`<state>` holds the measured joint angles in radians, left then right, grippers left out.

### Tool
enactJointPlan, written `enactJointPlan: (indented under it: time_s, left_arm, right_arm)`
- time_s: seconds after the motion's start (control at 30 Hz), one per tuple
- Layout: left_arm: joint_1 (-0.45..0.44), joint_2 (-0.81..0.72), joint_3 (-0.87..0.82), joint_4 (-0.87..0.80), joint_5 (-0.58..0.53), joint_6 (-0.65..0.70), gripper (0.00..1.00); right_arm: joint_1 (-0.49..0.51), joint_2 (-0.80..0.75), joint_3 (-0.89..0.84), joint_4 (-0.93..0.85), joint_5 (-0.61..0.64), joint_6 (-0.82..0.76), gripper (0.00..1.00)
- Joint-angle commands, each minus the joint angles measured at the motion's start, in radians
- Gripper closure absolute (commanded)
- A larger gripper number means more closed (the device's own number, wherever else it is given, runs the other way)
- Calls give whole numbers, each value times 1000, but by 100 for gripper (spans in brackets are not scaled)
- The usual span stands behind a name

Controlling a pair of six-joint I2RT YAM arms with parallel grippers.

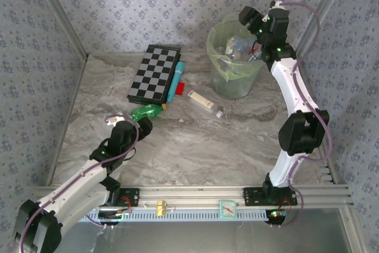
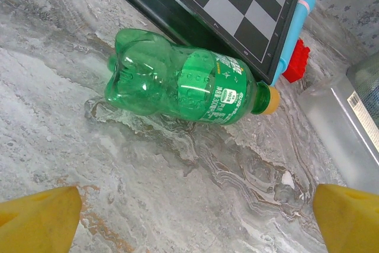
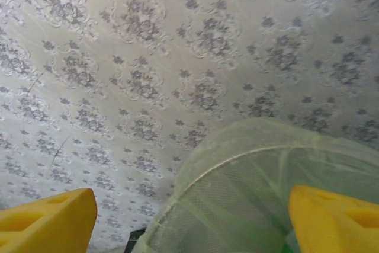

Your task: Put the plastic bottles in the bin

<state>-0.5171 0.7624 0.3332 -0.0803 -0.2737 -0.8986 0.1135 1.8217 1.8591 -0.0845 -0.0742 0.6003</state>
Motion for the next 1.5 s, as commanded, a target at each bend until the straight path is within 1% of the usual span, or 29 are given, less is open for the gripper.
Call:
enactJointPlan:
  time_s: [0.0,0.17,0.33,0.43,0.53,0.63,0.7,0.83,0.87,0.9,0.93,1.0,1.17,1.27,1.4,1.47]
  left_arm:
    - [5,2,33,-14,8,20,0]
    - [11,0,44,-33,2,34,0]
    - [33,7,63,-50,-4,60,0]
    - [66,21,84,-58,-1,81,0]
    - [121,52,121,-71,15,120,0]
    - [188,107,168,-65,65,167,0]
    - [236,160,204,-57,117,204,0]
    - [298,275,280,-39,224,297,0]
    - [307,306,303,-38,246,316,0]
    - [318,338,323,-35,271,326,0]
    - [327,365,334,-25,293,334,0]
    - [341,420,358,-1,335,355,0]
    - [351,542,417,34,343,414,0]
    - [353,602,452,48,349,437,0]
    - [353,671,499,64,362,468,0]
    - [353,703,528,52,370,486,0]
  right_arm:
    - [24,47,54,-103,-86,-61,15]
    - [44,55,21,-123,-123,-74,16]
    - [51,38,-35,-142,-134,-77,17]
    - [53,30,-55,-144,-155,-68,17]
    - [63,22,-51,-160,-153,-75,17]
    - [68,1,-31,-168,-138,-85,14]
    - [68,-28,-24,-162,-130,-92,12]
    - [74,-115,-49,-159,-119,-122,8]
    - [76,-145,-69,-155,-115,-130,7]
    - [77,-178,-92,-149,-115,-138,2]
    - [78,-206,-116,-145,-116,-145,0]
    - [83,-271,-175,-144,-113,-162,0]
    - [110,-442,-363,-146,-99,-197,0]
    - [150,-547,-503,-134,-75,-205,0]
    - [239,-669,-709,-79,-24,-196,0]
    - [284,-717,-780,-76,16,-187,0]
